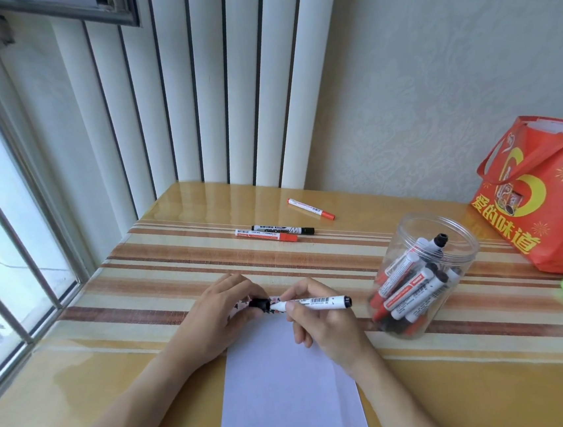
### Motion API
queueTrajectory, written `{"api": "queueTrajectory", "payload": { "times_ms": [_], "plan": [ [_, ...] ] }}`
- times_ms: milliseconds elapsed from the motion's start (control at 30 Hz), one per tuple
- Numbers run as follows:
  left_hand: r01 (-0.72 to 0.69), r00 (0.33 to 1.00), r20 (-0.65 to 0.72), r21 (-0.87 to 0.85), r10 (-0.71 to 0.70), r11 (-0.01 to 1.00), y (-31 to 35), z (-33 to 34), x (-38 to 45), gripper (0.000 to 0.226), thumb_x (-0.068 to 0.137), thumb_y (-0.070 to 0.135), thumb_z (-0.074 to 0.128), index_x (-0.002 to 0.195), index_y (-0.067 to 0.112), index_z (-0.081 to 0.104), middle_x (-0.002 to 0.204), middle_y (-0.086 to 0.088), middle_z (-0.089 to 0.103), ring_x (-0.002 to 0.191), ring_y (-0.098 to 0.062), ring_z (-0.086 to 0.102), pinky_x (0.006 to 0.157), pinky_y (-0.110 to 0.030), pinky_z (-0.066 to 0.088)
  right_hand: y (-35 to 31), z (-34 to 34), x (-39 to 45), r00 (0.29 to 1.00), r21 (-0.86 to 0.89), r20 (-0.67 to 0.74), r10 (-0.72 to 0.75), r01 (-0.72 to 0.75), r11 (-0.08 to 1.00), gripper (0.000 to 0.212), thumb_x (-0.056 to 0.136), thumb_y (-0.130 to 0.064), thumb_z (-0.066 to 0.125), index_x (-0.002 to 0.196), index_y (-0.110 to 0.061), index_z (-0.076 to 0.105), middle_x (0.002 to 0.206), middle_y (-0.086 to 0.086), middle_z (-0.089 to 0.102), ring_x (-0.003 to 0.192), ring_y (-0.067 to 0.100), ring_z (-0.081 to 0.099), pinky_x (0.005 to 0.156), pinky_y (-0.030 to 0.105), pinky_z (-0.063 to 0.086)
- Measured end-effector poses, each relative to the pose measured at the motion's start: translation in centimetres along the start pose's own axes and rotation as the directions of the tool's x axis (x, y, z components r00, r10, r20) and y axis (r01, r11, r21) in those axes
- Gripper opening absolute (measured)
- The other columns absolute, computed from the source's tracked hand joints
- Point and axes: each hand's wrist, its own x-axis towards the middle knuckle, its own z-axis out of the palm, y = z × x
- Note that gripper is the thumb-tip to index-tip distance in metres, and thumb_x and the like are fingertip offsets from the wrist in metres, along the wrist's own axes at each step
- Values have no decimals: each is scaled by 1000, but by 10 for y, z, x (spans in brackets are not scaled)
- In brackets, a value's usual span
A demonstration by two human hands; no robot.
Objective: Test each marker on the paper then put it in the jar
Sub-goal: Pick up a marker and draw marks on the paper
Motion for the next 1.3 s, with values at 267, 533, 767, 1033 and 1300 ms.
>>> {"api": "queueTrajectory", "payload": {
  "times_ms": [267,533,767,1033,1300],
  "plan": [
    [-34,999,-16,-57,33,998,5,-2,-1,9,98,27,66,104,32,62,101,22,57,96,-7,57,81,-27,47,-7,4,-3,998,82,52,36,-40,996,29,99,-41,55,111,-21,73,92,15,75,68,36,72,62,36,53],
    [87,995,-41,-11,-88,996,-6,5,-4,29,94,16,68,113,34,56,102,22,63,89,-5,59,74,-30,50,2,-13,6,992,-100,-123,-28,16,995,16,92,-16,78,87,-12,63,78,5,70,59,31,70,52,33,49],
    [94,993,-73,55,-89,994,-9,7,0,13,89,29,65,101,29,72,89,20,61,84,-3,56,70,-22,44,12,-2,5,970,-503,-17,-244,202,840,22,87,-11,75,99,-23,61,96,-13,63,78,9,58,66,16,44],
    [-13,997,-73,48,16,999,-10,6,-1,12,88,35,69,96,29,76,84,19,66,82,-5,55,70,-24,46,14,-3,4,981,-519,-89,-171,101,849,19,87,-27,82,88,-20,65,80,-13,67,72,7,58,59,14,38],
    [-31,993,-113,17,33,999,-6,5,1,20,91,46,66,97,28,73,83,25,59,83,2,54,73,-12,38,5,-3,4,936,-554,-86,-341,240,797,10,94,-25,74,89,-20,67,83,-16,63,81,5,61,71,16,42]
  ]
}}
